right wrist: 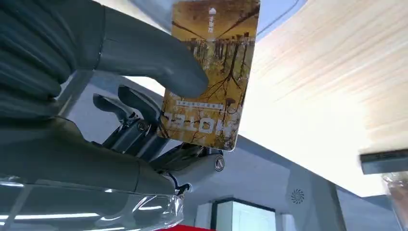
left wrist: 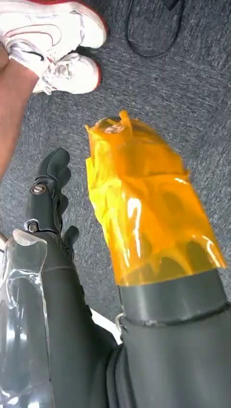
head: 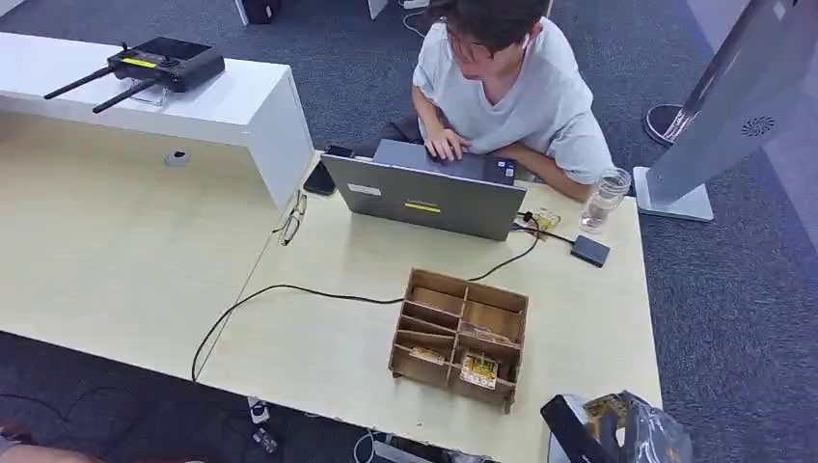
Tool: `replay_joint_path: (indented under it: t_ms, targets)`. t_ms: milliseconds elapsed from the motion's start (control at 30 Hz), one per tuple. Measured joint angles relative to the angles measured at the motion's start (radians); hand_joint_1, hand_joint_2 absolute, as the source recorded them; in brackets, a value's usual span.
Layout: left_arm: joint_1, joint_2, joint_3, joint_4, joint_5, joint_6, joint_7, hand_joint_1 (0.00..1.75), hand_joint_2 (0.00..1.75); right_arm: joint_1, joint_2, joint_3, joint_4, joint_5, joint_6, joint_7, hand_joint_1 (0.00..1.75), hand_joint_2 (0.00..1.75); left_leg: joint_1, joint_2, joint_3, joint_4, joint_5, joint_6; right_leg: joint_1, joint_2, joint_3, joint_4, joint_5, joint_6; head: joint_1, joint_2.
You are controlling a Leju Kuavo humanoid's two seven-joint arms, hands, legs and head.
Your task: Pass the card to the sensor for recognition and then transmit it.
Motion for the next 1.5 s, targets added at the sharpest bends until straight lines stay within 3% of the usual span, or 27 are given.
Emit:
replay_joint_path:
  t_ms: [33, 300, 1500]
  targets:
    - [0.000, 0.000, -0.001, -0.002, -0.005, 0.000, 0.000, 0.00, 0.00, 0.004, 0.000, -0.006, 0.002, 0.020, 0.027, 0.008, 1.75, 1.75, 0.000, 0.000, 0.000, 0.000, 0.000, 0.000, 0.000, 0.000, 0.000, 0.000, 0.000, 0.000, 0.000, 0.000]
    - [0.000, 0.000, -0.001, -0.002, -0.009, 0.000, 0.000, 0.00, 0.00, 0.004, 0.002, -0.008, 0.026, 0.027, 0.041, 0.011, 1.75, 1.75, 0.000, 0.000, 0.001, 0.000, 0.000, 0.000, 0.000, 0.000, 0.001, 0.000, 0.000, 0.000, 0.000, 0.000]
    - [-0.001, 0.000, -0.008, -0.002, -0.017, 0.000, 0.000, 0.00, 0.00, -0.045, 0.054, 0.076, 0.132, 0.076, 0.023, 0.002, 1.75, 1.75, 0.000, 0.000, 0.003, 0.000, 0.000, 0.000, 0.000, 0.000, 0.002, 0.000, 0.000, 0.000, 0.000, 0.000]
